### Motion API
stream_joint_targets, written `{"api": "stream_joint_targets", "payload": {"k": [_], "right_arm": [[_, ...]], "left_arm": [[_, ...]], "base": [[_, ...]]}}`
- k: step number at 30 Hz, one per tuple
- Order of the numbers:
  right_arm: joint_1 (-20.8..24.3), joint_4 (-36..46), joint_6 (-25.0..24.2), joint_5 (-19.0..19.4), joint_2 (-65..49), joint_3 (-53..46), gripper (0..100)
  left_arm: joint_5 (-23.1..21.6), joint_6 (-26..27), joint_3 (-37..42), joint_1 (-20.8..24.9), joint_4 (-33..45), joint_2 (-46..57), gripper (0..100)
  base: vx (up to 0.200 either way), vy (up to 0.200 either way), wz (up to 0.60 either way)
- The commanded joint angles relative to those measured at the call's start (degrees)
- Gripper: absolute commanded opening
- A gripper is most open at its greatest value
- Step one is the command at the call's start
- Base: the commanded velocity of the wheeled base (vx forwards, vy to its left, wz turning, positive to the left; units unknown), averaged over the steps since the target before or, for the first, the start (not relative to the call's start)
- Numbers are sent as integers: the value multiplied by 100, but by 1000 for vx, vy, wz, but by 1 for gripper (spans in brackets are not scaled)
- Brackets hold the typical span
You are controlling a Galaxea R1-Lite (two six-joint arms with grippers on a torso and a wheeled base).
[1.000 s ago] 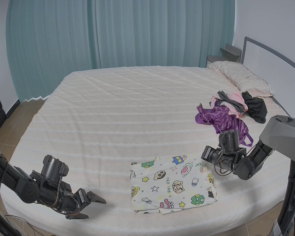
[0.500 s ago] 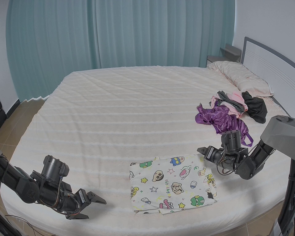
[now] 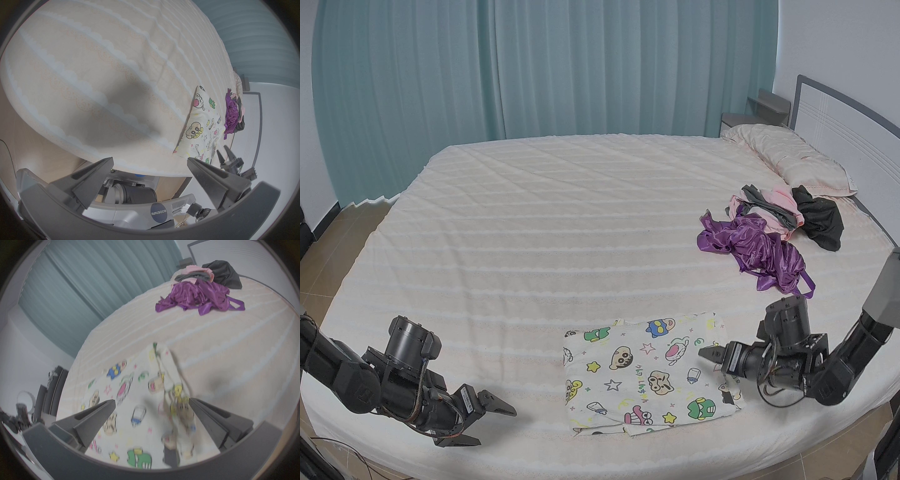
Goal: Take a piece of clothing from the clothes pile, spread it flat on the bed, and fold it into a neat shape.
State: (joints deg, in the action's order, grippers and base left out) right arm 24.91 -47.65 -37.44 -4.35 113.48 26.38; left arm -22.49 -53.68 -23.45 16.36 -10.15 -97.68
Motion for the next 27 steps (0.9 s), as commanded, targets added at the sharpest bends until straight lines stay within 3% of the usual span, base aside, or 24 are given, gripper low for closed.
{"api": "stream_joint_targets", "payload": {"k": [1, 7, 16, 27], "right_arm": [[498, 2, -9, 66, -564, -740, 100], [744, 2, -9, 75, -696, -1109, 100], [744, -25, -141, 163, -608, -1179, 100], [735, -51, -97, 101, -1355, -1267, 100]], "left_arm": [[8, -3, 16, -1, -4, -5, 100], [-1, -3, 34, -1, -4, -5, 100], [8, -3, 34, -1, 5, 4, 100], [-1, -3, 34, -1, -4, -5, 100]], "base": [[0, 0, 0], [0, 0, 0], [0, 0, 0], [0, 0, 0]]}}
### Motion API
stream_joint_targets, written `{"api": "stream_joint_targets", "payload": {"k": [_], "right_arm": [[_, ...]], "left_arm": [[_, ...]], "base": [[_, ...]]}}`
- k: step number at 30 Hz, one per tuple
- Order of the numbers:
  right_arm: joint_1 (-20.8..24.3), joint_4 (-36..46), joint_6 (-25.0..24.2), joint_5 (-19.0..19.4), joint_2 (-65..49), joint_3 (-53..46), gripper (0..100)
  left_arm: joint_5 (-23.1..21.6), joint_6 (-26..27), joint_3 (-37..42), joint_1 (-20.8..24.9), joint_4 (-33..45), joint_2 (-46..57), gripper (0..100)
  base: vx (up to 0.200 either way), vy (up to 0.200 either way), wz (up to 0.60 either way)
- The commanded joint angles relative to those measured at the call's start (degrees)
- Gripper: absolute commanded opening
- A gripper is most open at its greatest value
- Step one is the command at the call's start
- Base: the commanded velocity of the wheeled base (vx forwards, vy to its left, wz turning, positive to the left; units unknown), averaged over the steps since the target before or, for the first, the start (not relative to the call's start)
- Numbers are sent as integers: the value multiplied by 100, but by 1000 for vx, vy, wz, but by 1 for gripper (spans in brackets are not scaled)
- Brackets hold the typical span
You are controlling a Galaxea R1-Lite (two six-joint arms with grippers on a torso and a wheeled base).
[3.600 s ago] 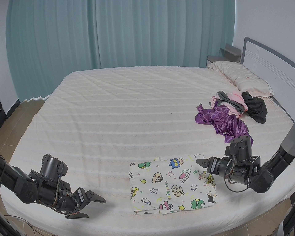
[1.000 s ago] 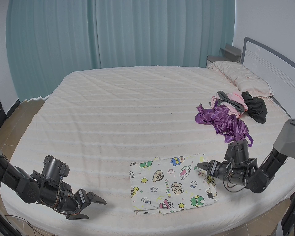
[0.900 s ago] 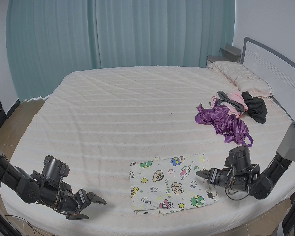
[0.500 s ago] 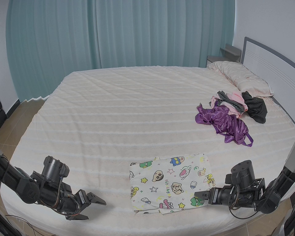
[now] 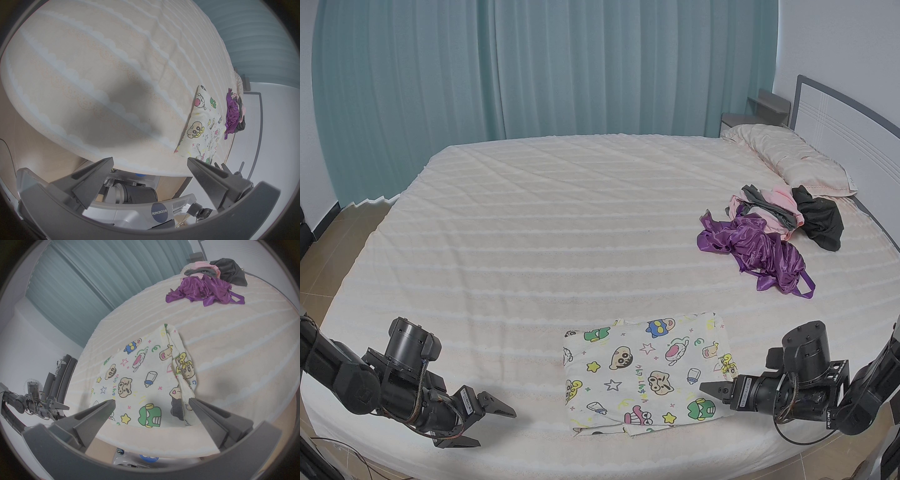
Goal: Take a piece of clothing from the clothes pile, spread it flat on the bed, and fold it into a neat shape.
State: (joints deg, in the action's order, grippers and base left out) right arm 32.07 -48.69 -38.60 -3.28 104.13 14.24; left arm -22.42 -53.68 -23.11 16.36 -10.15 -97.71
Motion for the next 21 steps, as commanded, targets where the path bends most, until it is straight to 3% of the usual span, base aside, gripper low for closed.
{"api": "stream_joint_targets", "payload": {"k": [1, 21], "right_arm": [[18, 53, 19, -6, -420, -53, 100], [97, -35, -34, 73, 608, -18, 100]], "left_arm": [[-8, -3, 0, -1, -4, -3, 100], [1, -3, -9, -1, -4, -11, 100]], "base": [[0, 0, 0], [0, 0, 0]]}}
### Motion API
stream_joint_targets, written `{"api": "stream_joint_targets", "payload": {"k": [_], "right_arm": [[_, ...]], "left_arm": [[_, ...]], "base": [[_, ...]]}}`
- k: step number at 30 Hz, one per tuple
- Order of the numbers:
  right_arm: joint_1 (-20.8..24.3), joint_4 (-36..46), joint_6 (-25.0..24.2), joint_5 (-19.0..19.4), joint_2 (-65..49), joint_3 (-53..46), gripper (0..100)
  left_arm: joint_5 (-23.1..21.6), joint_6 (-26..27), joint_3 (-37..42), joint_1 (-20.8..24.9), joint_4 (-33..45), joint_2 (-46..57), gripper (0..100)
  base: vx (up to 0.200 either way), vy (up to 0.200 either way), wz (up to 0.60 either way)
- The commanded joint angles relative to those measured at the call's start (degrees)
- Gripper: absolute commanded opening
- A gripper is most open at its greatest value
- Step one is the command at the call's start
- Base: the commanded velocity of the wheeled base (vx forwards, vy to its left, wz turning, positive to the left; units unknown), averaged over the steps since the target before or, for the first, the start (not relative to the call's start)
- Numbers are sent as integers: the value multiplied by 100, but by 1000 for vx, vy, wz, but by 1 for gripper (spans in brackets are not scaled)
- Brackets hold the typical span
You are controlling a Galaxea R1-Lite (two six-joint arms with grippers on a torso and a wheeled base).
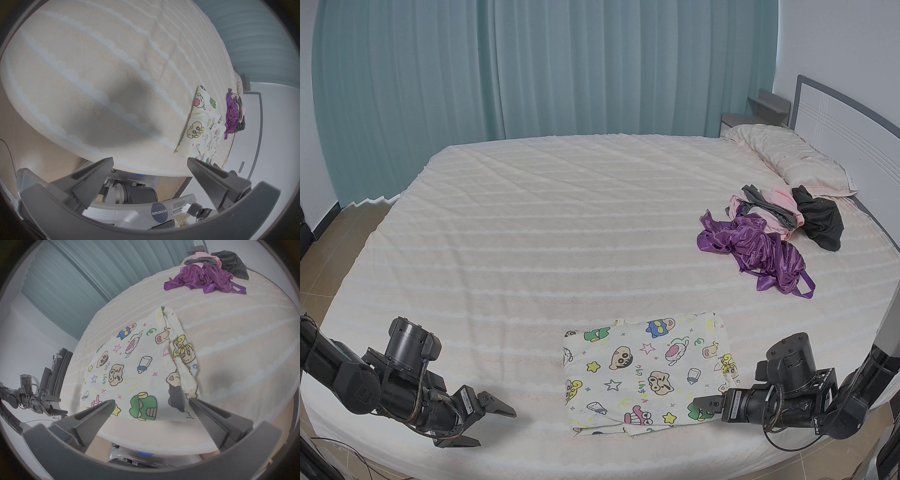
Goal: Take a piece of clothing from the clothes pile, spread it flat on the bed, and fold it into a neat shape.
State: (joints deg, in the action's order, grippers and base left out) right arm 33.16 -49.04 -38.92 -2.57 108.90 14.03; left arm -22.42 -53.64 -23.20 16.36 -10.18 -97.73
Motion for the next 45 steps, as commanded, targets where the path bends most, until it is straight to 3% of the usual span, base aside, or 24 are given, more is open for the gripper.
{"api": "stream_joint_targets", "payload": {"k": [1, 4, 5, 16, 43, 44, 45], "right_arm": [[-20, 0, -1, 2, 149, 3, 100], [-20, -26, -1, 2, 255, 29, 100], [-29, -70, -1, 11, 299, 56, 0], [-55, -677, 34, -59, 650, -155, 0], [-495, -677, 87, -68, 140, -709, 0], [-495, -677, 87, -68, 140, -709, 100], [-512, -677, 96, -68, 193, -700, 100]], "left_arm": [[1, 3, 8, -1, -2, -9, 100], [1, 3, 0, -1, -2, -9, 100], [1, -6, 8, -1, -2, -9, 100], [1, 3, 0, -1, -2, -9, 100], [1, 3, 8, -1, -2, -9, 100], [1, 3, 8, -1, -2, -9, 100], [1, 3, 8, -1, -2, -9, 100]], "base": [[0, 0, 0], [0, 0, 0], [0, 0, 0], [0, 0, 0], [0, 0, 0], [0, 0, 0], [0, 0, 0]]}}
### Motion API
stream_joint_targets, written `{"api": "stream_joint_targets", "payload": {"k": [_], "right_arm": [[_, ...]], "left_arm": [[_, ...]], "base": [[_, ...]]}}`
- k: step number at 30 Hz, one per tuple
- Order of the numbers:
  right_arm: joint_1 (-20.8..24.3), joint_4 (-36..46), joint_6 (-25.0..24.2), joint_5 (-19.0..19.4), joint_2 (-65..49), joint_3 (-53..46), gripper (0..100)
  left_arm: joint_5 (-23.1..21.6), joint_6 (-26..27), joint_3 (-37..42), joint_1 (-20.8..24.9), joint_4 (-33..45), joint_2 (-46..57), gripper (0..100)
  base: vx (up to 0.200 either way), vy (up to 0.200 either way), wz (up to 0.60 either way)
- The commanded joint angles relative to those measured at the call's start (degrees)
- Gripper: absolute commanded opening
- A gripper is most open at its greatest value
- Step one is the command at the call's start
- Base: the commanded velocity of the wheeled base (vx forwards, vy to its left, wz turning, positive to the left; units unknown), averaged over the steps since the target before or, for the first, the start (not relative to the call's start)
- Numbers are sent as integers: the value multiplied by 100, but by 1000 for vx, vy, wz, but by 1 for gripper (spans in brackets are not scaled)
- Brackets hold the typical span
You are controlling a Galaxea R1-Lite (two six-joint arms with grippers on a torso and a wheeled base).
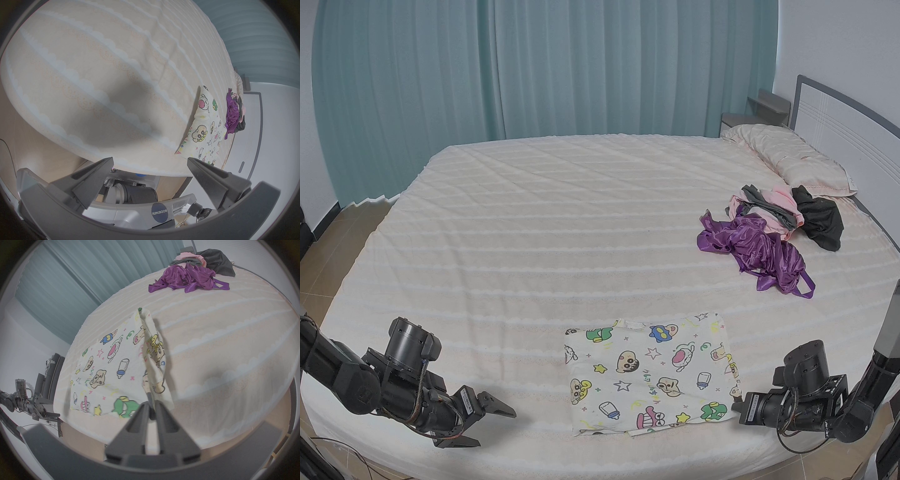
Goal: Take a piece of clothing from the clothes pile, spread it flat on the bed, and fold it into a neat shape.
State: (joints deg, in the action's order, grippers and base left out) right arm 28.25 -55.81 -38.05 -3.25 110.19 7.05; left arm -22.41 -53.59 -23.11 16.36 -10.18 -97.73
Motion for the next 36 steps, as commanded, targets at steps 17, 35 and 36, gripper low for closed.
{"api": "stream_joint_targets", "payload": {"k": [17, 35, 36], "right_arm": [[-399, 105, 271, 9, -50, 877, 100], [-487, 17, 201, 35, 20, 754, 100], [-487, 17, 201, 27, 20, 746, 100]], "left_arm": [[298, -81, -106, 157, -160, 35, 100], [307, -178, -44, 157, -283, 26, 100], [298, -178, -35, 157, -283, 52, 100]], "base": [[0, 0, 0], [0, 0, 0], [0, 0, 0]]}}
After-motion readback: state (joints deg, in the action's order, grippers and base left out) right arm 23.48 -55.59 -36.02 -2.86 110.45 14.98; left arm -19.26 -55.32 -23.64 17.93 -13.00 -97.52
